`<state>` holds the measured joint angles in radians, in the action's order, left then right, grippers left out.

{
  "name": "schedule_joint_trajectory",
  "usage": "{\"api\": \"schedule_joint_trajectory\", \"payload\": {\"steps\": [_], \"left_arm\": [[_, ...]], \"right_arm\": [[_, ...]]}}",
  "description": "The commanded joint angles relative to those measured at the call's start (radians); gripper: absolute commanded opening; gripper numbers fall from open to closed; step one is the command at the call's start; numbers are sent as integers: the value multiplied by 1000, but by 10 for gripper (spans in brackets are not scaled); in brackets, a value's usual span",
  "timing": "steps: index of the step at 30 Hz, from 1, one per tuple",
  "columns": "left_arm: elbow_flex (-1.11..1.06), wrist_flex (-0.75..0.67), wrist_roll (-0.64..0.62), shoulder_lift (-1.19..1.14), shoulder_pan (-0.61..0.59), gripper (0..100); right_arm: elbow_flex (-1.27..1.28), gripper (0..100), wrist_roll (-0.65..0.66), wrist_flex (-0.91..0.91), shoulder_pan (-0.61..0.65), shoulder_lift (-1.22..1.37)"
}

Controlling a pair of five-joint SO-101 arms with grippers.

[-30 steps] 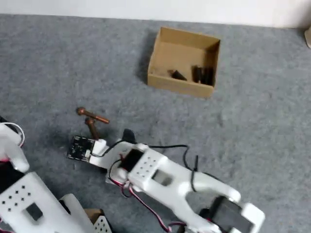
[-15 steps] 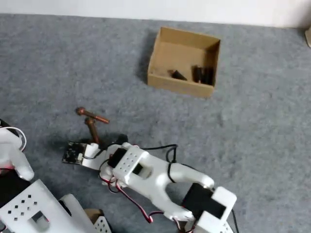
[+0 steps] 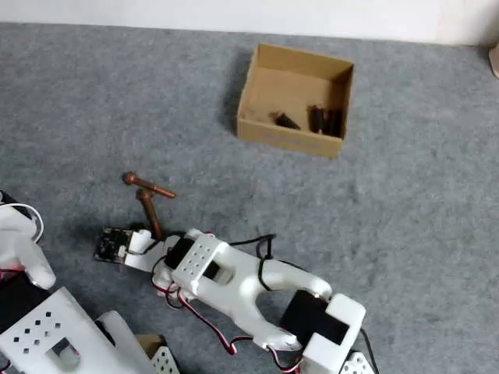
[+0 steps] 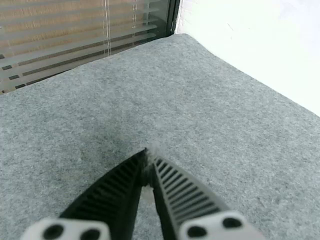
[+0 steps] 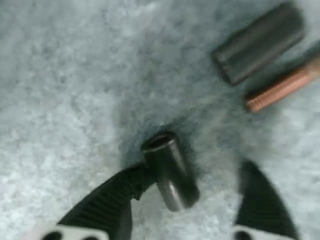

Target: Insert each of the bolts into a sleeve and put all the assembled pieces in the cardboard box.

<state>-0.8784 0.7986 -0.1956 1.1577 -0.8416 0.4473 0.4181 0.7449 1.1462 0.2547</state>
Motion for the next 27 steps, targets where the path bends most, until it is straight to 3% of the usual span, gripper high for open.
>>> {"api": "schedule_joint_trajectory", "payload": {"steps": [1,12,16,27], "left_arm": [[5,6,-5,16,-10,14],[4,6,-5,16,-10,14],[2,6,-5,16,-5,14],[-12,3,-5,16,-4,14]], "right_arm": [[-24,24,-15,-64,10,22],[-22,19,-21,-64,-4,15],[-22,5,-83,-64,-19,5],[183,5,-87,-70,-13,-283]]}}
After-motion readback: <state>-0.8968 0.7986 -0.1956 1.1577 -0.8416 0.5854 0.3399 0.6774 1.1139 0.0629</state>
